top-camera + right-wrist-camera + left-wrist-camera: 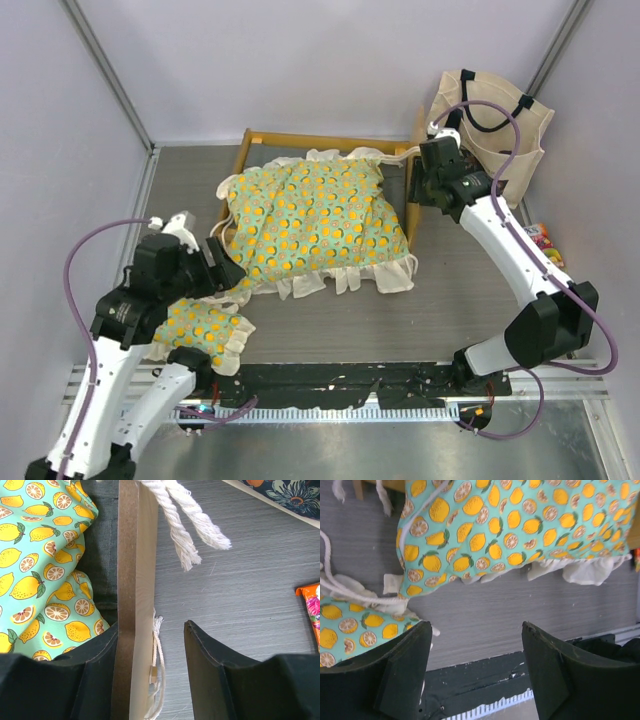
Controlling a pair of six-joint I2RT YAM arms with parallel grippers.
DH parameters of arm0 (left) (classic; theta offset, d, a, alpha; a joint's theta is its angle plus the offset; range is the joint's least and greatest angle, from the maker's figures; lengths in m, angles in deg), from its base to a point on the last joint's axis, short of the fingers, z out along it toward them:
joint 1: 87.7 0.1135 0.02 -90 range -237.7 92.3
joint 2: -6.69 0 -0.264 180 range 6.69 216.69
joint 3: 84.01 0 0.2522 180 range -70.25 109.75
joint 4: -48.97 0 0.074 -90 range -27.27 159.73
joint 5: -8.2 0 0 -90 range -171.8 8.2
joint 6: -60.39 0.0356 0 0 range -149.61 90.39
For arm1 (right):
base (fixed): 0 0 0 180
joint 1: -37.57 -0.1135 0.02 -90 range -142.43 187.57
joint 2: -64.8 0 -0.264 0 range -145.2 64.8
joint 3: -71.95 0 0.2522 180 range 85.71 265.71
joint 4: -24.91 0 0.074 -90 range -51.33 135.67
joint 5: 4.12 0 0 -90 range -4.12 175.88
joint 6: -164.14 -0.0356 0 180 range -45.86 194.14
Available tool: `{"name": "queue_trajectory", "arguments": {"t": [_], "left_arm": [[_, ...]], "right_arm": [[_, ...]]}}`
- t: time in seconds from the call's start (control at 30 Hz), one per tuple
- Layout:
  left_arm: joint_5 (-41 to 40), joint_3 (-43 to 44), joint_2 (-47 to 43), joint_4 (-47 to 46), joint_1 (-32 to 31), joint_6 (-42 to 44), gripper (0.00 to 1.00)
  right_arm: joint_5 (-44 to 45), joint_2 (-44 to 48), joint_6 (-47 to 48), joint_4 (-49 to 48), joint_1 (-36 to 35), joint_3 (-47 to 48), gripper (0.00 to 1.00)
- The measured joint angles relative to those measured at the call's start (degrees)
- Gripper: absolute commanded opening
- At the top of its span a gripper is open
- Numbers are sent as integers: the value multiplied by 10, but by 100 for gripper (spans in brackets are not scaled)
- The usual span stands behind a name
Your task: Set up the pet bed
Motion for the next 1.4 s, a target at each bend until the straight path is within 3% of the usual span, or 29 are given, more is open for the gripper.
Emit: {"name": "queue_trajectory", "arguments": {"t": [0.13, 0.33, 0.5, 0.73, 0.87, 1.0, 1.17, 1.4], "left_arm": [[-118, -25, 5, 17, -126, -71, 78], [-230, -100, -14, 46, -236, -209, 78], [-300, -129, 25, 91, -333, -328, 76], [-318, -200, 110, 46, -365, -413, 78], [-314, -267, 115, 2, -365, -447, 78], [-323, -294, 62, 0, -333, -463, 76], [-298, -324, -11, -44, -170, -410, 76], [-190, -303, 172, -148, 58, -275, 82]], "right_arm": [[-5, 13, 1, -11, 8, -15, 1], [-27, 31, 14, -11, 22, -28, 2], [-35, 31, 21, -9, 26, -28, 2], [-44, 31, 22, -9, 29, -28, 2], [-50, 33, 22, -7, 31, -28, 3], [-57, 39, 22, 1, 33, -28, 3], [-64, 51, 21, 16, 35, -28, 3], [-73, 56, 18, 21, 36, -31, 3]]}}
